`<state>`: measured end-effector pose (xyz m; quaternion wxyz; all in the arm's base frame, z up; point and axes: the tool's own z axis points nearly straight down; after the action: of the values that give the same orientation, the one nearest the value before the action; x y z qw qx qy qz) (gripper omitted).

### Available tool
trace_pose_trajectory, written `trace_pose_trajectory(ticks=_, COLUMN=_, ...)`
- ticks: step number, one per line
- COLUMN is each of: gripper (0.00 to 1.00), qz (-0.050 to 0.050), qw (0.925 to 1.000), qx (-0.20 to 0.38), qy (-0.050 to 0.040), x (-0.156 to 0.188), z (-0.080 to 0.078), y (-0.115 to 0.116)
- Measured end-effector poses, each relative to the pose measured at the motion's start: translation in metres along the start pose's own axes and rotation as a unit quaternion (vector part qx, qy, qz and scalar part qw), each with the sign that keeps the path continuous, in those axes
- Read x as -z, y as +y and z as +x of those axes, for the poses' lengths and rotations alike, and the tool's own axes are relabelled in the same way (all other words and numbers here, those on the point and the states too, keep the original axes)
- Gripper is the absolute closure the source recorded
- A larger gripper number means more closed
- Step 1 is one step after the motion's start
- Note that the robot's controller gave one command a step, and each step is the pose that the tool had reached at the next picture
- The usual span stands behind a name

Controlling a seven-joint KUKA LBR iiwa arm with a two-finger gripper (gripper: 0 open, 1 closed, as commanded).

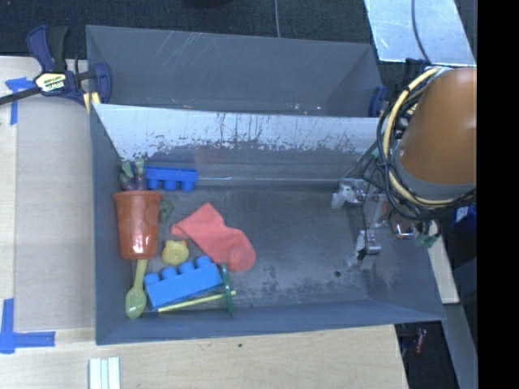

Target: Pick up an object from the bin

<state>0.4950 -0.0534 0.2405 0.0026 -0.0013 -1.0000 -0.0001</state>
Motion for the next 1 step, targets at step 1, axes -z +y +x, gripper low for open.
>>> trace_pose_trajectory(ticks=1, gripper=0.0, qz=0.0, qw=1.0, qx=0.001, qy=-0.0045, x=0.0043, z=-0.0015, y=0.0004)
